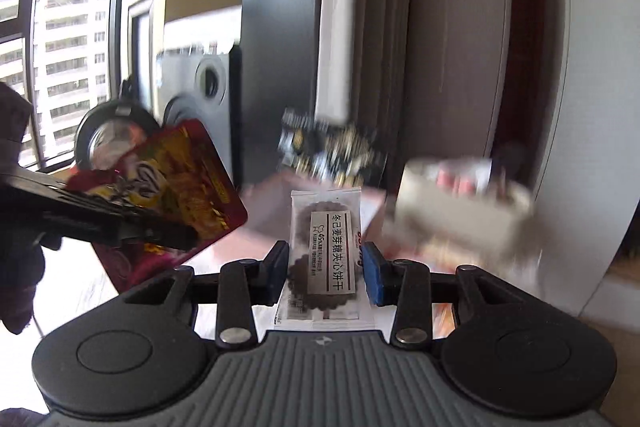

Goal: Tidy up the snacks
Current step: 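Drop the red bag into the pink box with the left tool while the right drops the cookies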

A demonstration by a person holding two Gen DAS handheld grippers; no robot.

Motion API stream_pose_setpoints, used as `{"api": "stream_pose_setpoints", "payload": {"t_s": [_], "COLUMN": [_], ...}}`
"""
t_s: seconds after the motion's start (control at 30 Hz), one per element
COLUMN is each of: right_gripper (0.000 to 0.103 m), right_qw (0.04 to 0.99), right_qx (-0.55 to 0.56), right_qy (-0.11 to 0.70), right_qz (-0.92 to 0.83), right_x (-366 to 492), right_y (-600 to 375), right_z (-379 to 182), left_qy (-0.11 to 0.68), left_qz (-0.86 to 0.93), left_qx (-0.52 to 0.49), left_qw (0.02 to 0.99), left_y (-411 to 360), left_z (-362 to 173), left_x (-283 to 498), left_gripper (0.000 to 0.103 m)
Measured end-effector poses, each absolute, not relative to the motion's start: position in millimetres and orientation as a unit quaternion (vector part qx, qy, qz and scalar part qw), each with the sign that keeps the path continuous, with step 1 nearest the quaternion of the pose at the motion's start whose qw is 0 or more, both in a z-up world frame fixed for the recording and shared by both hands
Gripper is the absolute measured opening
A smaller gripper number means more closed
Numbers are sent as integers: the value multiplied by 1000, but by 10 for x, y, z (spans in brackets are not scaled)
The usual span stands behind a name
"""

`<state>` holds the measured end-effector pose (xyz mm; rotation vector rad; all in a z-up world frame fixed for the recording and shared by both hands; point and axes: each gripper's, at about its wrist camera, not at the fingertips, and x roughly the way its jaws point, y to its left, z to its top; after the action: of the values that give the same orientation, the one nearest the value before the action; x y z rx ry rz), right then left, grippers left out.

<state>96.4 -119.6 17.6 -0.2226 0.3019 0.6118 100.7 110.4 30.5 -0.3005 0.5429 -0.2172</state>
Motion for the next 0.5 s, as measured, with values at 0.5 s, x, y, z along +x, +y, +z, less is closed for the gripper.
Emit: {"api": "stream_pose_setpoints", "payload": {"t_s": [0.5], "right_gripper": [39], "right_qw": [933], "right_qx": [-115], "right_qy": [215], "right_qz": [265], "right_x": [2538], "right_y": [-378], "right_z": [-222], "left_qy": [266], "left_qz": [-55], "left_qx": [-230], "left_qw": [934], "left_y": [1887], "left_z": [-362], "left_x": [2526], "left_gripper": [31]}}
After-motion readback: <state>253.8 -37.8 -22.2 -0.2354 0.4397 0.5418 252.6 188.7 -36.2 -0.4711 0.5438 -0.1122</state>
